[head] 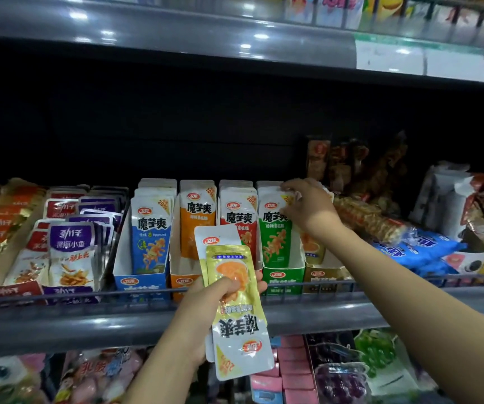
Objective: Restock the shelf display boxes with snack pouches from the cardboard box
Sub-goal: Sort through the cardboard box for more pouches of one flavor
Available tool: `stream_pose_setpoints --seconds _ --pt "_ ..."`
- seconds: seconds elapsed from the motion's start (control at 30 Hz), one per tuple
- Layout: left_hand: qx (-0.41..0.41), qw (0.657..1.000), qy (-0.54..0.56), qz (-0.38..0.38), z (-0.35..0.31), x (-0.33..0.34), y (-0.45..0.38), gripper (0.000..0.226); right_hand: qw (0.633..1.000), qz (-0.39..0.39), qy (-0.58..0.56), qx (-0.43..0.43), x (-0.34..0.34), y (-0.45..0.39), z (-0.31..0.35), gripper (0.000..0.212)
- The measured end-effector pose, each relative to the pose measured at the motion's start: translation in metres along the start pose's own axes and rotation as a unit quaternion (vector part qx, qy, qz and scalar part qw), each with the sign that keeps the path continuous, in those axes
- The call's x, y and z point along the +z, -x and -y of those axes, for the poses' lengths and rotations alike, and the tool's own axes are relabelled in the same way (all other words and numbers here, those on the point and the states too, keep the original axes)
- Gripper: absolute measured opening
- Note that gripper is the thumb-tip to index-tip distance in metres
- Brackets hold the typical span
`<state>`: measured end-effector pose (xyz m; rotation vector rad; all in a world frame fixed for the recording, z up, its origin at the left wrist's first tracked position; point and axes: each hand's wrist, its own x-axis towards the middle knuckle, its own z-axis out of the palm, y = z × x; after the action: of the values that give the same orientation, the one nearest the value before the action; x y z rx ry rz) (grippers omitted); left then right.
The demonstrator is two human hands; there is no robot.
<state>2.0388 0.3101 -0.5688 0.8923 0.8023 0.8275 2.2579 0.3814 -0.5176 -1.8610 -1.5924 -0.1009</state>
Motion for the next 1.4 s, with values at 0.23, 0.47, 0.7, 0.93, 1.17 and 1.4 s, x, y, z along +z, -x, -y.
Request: stream_pose_setpoints --seconds 0.23,0.47,0.7,0.93,1.17,1.4 --pt "0.095 0.989 -0.105 -0.029 0.014 -0.005 -0.006 0.020 0.965 0.172 -0.198 0.027 -0.030 0.067 0.024 0.029" --pt "0.108 0.991 -0.078 -0.033 0.017 0.000 0.003 0.022 0.903 0.289 -0.290 0.134 -0.016 0.149 0.023 0.049" --pt "0.079 0.983 -0.167 -0.010 0.017 0.007 0.019 0.016 0.858 0.135 -0.426 0.253 -0.010 0.178 0.009 0.027" --pt "-0.005 0.993 -0.111 0.032 0.023 0.003 0.009 0.070 0.864 0.078 -0.431 0.249 -0.031 0.183 0.005 0.011" --pt "-0.084 0.994 -0.007 0.068 0.028 0.005 0.012 0.069 0.869 0.010 -0.430 0.246 -0.027 0.193 0.006 0.014" --pt "-0.098 0.995 0.008 0.033 0.027 0.003 0.012 0.087 0.845 0.067 -0.459 0.264 -0.034 0.194 0.000 0.017"
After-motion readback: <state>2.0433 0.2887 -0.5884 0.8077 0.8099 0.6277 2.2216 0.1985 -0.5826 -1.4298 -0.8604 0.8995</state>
